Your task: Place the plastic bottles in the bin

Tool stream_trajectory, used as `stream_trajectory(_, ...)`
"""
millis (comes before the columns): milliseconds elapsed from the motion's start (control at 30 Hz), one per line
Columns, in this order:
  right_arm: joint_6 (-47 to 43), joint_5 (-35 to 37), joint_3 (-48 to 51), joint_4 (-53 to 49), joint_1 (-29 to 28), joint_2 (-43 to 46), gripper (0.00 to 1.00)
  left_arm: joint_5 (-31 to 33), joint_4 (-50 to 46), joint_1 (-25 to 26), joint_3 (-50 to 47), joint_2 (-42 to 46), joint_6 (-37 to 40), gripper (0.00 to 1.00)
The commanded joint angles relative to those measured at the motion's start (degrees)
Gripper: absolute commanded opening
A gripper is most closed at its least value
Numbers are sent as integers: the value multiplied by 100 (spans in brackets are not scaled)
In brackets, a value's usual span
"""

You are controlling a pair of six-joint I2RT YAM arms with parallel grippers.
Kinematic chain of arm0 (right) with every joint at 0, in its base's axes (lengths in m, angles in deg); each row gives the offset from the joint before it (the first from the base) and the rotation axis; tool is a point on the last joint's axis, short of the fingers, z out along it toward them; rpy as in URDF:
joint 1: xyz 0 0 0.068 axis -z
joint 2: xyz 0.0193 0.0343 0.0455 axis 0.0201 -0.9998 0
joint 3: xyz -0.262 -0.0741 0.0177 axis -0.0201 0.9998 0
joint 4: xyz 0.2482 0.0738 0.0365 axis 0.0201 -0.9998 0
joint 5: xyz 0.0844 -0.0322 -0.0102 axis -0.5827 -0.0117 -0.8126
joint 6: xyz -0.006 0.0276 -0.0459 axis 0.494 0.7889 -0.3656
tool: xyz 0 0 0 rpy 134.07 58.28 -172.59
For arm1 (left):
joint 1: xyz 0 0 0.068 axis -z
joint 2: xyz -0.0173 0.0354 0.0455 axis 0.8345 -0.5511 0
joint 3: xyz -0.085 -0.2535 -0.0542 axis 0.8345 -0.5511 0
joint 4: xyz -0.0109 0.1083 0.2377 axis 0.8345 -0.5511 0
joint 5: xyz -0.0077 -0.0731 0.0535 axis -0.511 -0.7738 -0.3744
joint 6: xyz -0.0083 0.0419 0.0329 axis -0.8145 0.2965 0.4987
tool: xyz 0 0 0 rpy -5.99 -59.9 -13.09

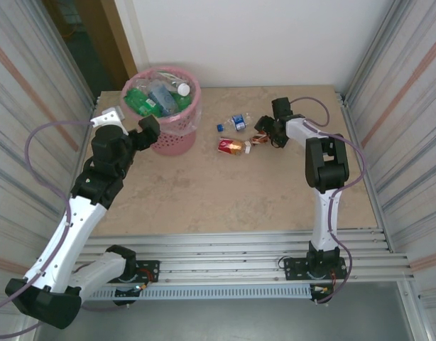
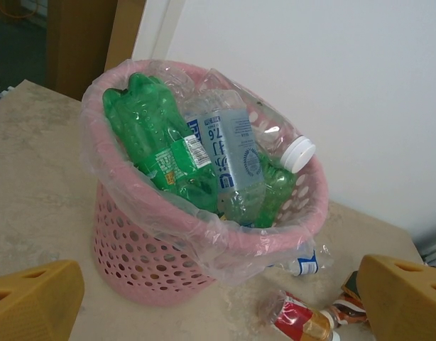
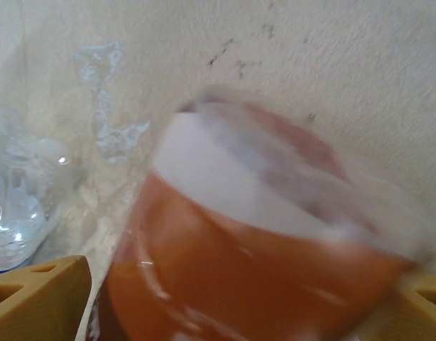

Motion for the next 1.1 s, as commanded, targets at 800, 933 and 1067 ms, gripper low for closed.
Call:
stream_trajectory(800,-1033,-645,2193,-203,157,2756,49,-2038,691,-76,-313,-342,251,99)
stream_trajectory(933,-1110,-966,2446,-63,96,3342,47,-2879,997,-12,-312,-625,216,99)
stream_trajectory(1067,-1358,-1349,2631,193,-94,3837,45,-3137,1156,197,-304,-878,218,99)
